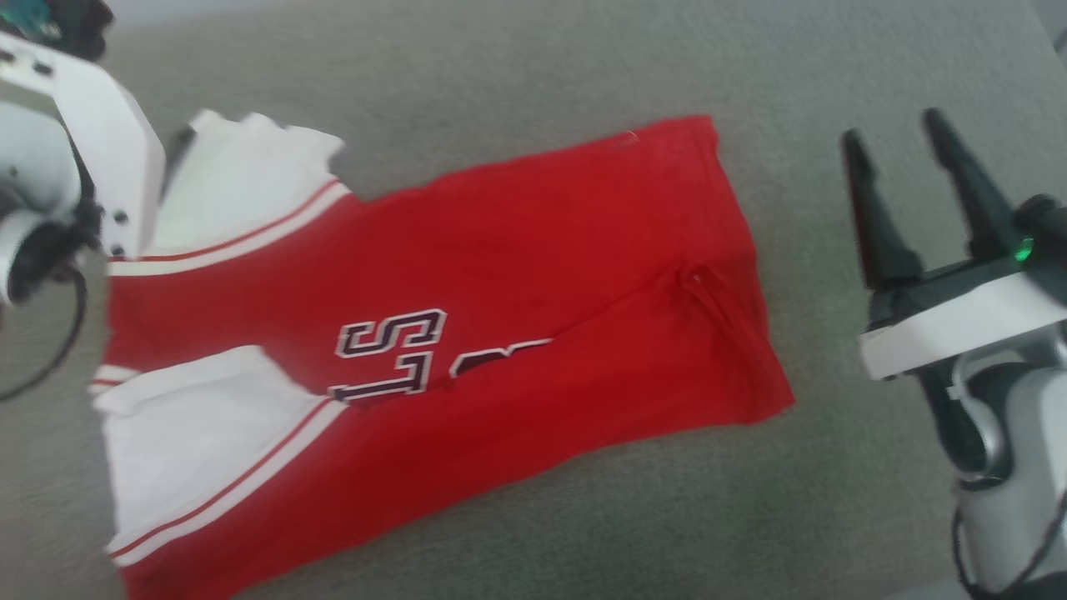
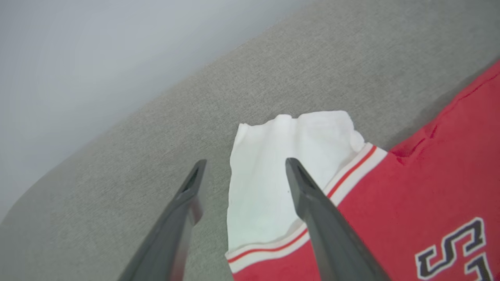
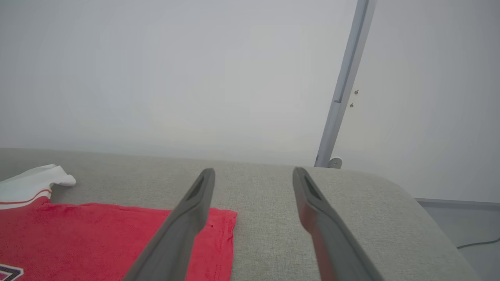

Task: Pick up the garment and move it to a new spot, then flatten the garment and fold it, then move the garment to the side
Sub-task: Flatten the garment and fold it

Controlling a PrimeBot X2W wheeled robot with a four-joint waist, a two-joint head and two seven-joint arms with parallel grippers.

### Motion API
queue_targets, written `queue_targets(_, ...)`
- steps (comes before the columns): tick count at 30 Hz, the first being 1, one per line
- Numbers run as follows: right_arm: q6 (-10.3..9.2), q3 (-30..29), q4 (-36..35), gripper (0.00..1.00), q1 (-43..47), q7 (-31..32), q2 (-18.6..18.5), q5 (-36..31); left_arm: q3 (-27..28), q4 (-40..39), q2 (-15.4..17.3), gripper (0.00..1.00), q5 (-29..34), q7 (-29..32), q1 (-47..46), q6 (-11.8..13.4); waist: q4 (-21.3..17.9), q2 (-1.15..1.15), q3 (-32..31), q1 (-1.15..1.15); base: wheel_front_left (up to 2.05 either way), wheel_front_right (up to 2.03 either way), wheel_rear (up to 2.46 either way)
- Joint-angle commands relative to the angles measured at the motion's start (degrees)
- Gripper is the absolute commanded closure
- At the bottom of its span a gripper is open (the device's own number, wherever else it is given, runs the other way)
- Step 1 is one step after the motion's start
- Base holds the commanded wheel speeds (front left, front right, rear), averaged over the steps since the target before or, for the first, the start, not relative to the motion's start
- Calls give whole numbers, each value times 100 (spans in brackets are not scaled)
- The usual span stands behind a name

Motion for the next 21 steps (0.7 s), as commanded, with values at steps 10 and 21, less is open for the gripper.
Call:
queue_targets(10,0,243,315,0,-201,-193,172,86,-131,1735,-415,0,118,160,-764,-447,-511,0,654,0,0,0,0)
queue_targets(21,0,805,497,0,-678,752,-113,707,-240,3007,-837,100,-121,745,-869,-528,-545,0,919,0,0,0,0)
